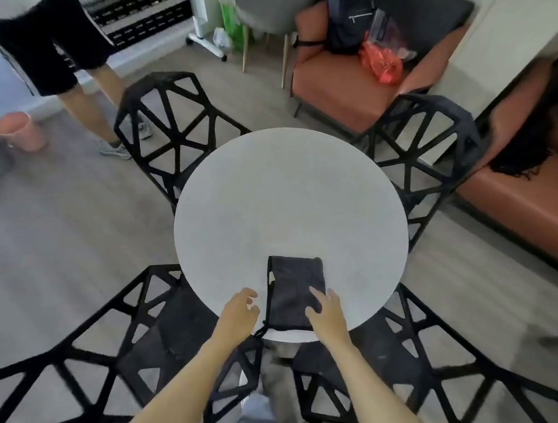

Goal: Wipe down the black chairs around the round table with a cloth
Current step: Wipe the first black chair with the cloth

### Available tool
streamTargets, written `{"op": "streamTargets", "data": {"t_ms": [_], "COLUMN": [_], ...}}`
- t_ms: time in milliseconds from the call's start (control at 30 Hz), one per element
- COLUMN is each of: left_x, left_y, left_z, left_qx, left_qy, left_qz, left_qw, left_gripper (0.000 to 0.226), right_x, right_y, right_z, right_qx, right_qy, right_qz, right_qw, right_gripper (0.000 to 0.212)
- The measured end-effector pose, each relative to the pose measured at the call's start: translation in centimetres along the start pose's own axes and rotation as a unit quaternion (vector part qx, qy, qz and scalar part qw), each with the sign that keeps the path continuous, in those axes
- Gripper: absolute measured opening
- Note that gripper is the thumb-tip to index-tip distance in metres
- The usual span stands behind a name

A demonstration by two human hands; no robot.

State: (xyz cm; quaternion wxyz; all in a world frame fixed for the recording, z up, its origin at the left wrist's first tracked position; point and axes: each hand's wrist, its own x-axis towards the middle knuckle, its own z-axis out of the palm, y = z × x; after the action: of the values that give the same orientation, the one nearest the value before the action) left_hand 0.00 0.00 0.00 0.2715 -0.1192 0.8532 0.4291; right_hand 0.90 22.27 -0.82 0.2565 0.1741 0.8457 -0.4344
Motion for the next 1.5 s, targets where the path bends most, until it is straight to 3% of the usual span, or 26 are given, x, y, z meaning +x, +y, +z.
{"op": "streamTargets", "data": {"t_ms": [133,233,333,533,667,1000,1167,1267,1500], "left_x": [2.1,3.1,3.9,1.5,-2.4,-16.6,-21.2,-21.9,-25.9], "left_y": [1.4,1.8,1.5,0.8,0.8,3.5,3.8,1.6,1.7], "left_z": [2.1,3.7,4.7,5.6,7.4,19.3,24.7,27.6,33.7], "left_qx": [-0.094,-0.148,-0.146,-0.119,-0.146,-0.17,-0.08,-0.033,-0.047], "left_qy": [-0.054,-0.015,-0.019,-0.004,-0.014,-0.065,-0.05,-0.046,-0.062], "left_qz": [-0.009,-0.028,-0.036,-0.052,-0.04,-0.018,0.049,0.04,0.045], "left_qw": [0.994,0.988,0.988,0.992,0.988,0.983,0.994,0.998,0.996], "left_gripper": [0.054,0.045,0.033,0.029,0.024,0.047,0.052,0.055,0.054], "right_x": [1.5,1.8,2.1,0.0,-4.1,-17.3,-21.8,-24.1,-28.3], "right_y": [0.6,0.6,0.2,1.5,4.3,18.1,24.3,26.3,31.3], "right_z": [2.0,2.5,2.4,1.1,-0.9,-8.6,-10.8,-11.5,-13.3], "right_qx": [0.019,0.045,0.053,0.091,0.105,0.156,0.135,0.116,-0.026], "right_qy": [0.074,0.131,0.111,0.125,0.087,0.048,0.024,0.034,0.051], "right_qz": [0.027,0.043,0.055,0.043,0.017,-0.032,-0.009,-0.016,-0.043], "right_qw": [0.997,0.989,0.991,0.987,0.991,0.986,0.991,0.993,0.997], "right_gripper": [0.028,0.016,0.021,0.031,0.044,0.05,0.051,0.051,0.053]}}
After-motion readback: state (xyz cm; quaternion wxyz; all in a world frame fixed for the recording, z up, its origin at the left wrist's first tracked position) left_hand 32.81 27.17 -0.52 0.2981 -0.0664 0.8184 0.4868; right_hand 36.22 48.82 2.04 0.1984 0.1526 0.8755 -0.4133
